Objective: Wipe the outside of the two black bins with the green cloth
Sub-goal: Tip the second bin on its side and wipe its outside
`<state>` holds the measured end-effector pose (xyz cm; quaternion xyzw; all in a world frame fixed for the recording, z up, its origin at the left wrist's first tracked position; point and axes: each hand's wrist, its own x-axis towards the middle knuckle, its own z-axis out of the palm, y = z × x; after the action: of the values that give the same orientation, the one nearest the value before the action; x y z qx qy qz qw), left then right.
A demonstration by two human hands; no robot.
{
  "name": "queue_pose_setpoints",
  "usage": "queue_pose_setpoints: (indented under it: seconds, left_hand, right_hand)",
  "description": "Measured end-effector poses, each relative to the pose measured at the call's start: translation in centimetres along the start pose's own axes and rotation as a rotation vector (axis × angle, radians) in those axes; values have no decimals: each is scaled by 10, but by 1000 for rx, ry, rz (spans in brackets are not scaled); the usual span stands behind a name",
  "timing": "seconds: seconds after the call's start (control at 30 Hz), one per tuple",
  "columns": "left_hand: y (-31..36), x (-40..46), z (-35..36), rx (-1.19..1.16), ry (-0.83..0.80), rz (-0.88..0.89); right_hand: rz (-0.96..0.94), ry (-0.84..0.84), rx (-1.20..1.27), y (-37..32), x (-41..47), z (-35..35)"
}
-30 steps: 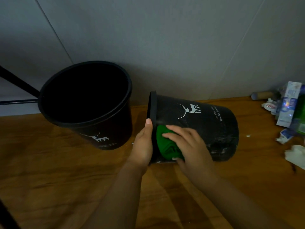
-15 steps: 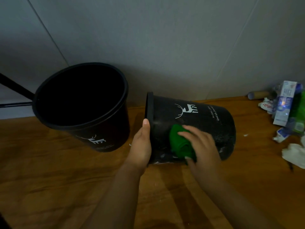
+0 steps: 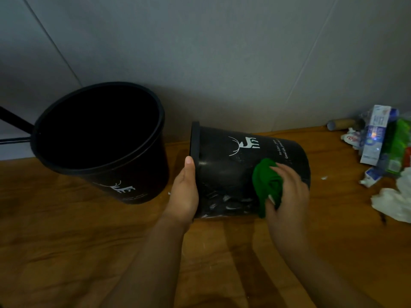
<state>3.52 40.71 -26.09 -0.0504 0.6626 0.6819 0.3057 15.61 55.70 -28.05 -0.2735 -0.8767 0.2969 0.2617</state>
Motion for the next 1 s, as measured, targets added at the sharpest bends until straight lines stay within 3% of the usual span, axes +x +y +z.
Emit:
queue_pose_setpoints:
  seconds: [0.2,0.33,0.4,0.6,0.73,0.8,0.87,1.0]
  left_hand:
    - [-2,1,-1,-6,3,1]
    - [0,-1,-1,24,5,4]
    - [0,-2,1,32,20,-1]
    - [1,-3,2,33,43,-20]
    - [4,-3,3,56,38,-6]
    - [4,-3,2,55,29,-8]
    - [3,-3,2,37,21,-24]
    - [4,-3,1,40,46,-33]
  right_hand:
    - [-253,-160,-89,4,-1,6]
    - [57,20,-19,21,4,-7]
    - [121,70,-10,15,5,-5]
    - [-237,-151,-144,11,-2,0]
    - [87,40,-67,32,0,-14]
    - [153,106,-60,32,2,-14]
    - [105,86,-47,26,4,-10]
    - [-160,-118,-122,27,1,-11]
